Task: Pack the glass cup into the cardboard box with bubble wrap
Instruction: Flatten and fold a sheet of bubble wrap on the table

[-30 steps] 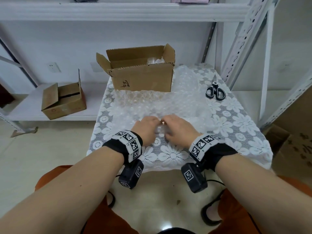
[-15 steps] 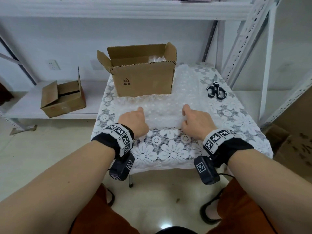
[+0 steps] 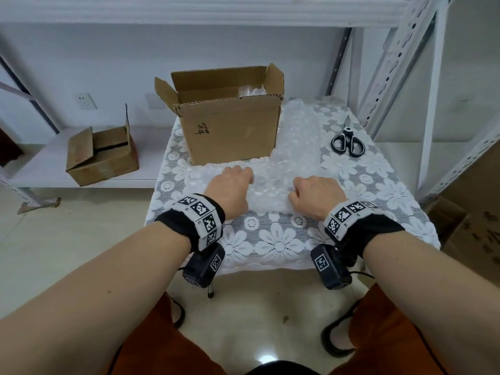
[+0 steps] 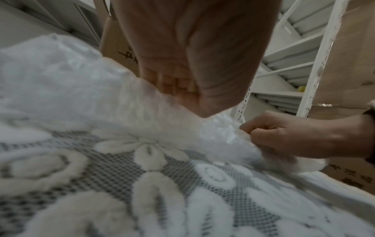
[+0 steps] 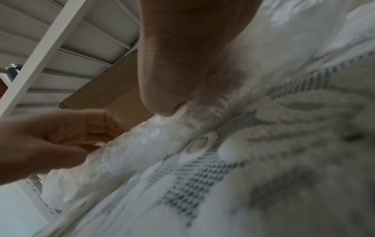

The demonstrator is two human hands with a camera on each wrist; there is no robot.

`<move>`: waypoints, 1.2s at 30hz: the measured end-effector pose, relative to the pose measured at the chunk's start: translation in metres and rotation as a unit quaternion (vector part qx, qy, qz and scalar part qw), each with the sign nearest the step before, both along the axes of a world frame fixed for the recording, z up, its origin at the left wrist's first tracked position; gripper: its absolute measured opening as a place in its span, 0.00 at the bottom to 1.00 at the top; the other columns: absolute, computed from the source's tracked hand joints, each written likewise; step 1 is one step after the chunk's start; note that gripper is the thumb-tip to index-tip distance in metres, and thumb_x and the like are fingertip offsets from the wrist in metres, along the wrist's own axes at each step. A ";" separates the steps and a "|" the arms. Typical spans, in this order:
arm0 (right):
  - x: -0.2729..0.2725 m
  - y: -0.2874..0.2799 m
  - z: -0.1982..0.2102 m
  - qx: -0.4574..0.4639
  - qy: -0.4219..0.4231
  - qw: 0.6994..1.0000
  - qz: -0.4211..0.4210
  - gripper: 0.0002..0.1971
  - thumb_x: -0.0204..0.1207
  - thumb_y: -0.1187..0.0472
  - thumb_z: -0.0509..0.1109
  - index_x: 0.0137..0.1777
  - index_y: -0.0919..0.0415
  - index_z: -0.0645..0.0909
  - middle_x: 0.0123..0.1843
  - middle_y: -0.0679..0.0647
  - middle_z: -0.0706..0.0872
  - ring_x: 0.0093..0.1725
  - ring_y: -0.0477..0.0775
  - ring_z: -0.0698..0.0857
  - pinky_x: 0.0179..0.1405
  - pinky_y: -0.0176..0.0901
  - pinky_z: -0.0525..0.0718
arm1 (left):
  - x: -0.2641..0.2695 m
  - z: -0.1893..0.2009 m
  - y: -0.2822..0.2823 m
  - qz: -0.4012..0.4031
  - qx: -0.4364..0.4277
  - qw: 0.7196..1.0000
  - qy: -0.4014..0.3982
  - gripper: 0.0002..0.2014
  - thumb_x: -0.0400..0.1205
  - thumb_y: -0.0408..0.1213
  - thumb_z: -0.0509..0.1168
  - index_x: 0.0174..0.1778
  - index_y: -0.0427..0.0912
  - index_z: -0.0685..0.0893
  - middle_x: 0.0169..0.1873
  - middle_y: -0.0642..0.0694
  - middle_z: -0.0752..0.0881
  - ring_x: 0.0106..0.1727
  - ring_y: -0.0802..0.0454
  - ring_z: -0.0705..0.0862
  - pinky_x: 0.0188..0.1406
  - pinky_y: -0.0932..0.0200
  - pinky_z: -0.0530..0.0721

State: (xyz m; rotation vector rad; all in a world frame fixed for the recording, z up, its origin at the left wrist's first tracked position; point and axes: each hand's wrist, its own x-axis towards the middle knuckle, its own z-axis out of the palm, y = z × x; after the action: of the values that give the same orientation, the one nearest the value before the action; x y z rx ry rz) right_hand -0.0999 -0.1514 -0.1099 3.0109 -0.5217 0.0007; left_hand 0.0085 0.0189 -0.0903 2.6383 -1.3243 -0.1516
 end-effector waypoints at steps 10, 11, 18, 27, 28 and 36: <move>0.010 0.013 -0.010 0.011 -0.156 0.986 0.056 0.12 0.81 0.56 0.59 0.58 0.62 0.75 0.56 0.57 0.80 0.54 0.57 0.77 0.56 0.49 0.75 | -0.013 -0.019 -0.007 -0.054 0.178 0.982 0.024 0.38 0.84 0.57 0.55 0.82 0.61 0.38 0.84 0.50 0.40 0.84 0.42 0.38 0.78 0.27 0.40; 0.012 0.021 -0.012 0.037 -0.159 0.983 0.086 0.15 0.80 0.56 0.59 0.62 0.62 0.74 0.59 0.57 0.79 0.58 0.57 0.77 0.60 0.49 0.75 | -0.013 -0.020 -0.008 -0.047 0.176 0.983 0.025 0.38 0.83 0.58 0.55 0.82 0.60 0.37 0.84 0.50 0.40 0.84 0.41 0.38 0.78 0.26 0.40; 0.012 0.038 -0.028 0.119 -0.074 0.983 0.115 0.33 0.77 0.51 0.62 0.81 0.55 0.57 0.79 0.50 0.66 0.78 0.49 0.64 0.83 0.51 0.50 | -0.007 -0.023 -0.005 -0.031 0.168 0.985 -0.008 0.38 0.83 0.55 0.56 0.84 0.55 0.42 0.85 0.48 0.42 0.85 0.42 0.41 0.79 0.28 0.42; 0.005 0.028 -0.022 0.082 -0.093 0.990 0.072 0.26 0.73 0.68 0.65 0.72 0.63 0.67 0.62 0.57 0.79 0.61 0.58 0.79 0.68 0.49 0.73 | 0.005 -0.023 0.006 0.026 0.088 0.993 -0.078 0.35 0.78 0.41 0.65 0.81 0.50 0.58 0.71 0.43 0.73 0.73 0.43 0.70 0.79 0.38 0.60; 0.005 0.028 -0.021 0.075 -0.104 0.989 0.068 0.22 0.72 0.69 0.65 0.67 0.63 0.69 0.56 0.56 0.80 0.53 0.58 0.80 0.59 0.47 0.77 | 0.005 -0.022 0.007 0.027 0.083 0.993 -0.078 0.34 0.78 0.40 0.65 0.80 0.50 0.60 0.69 0.43 0.74 0.72 0.43 0.71 0.78 0.39 0.61; 0.001 0.029 -0.008 0.059 -0.076 0.994 0.055 0.07 0.73 0.66 0.62 0.50 0.62 0.71 0.45 0.53 0.73 0.40 0.53 0.72 0.38 0.41 0.69 | 0.003 -0.014 0.014 -0.010 -0.006 0.999 -0.032 0.21 0.72 0.33 0.63 0.63 0.44 0.72 0.56 0.45 0.77 0.56 0.49 0.74 0.62 0.53 0.74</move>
State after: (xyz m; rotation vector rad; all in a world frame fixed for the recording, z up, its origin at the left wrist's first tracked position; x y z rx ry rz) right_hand -0.0987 -0.1227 -0.1177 3.1683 -0.3805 0.2160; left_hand 0.0116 0.0328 -0.1045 2.6408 -1.3683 -0.0628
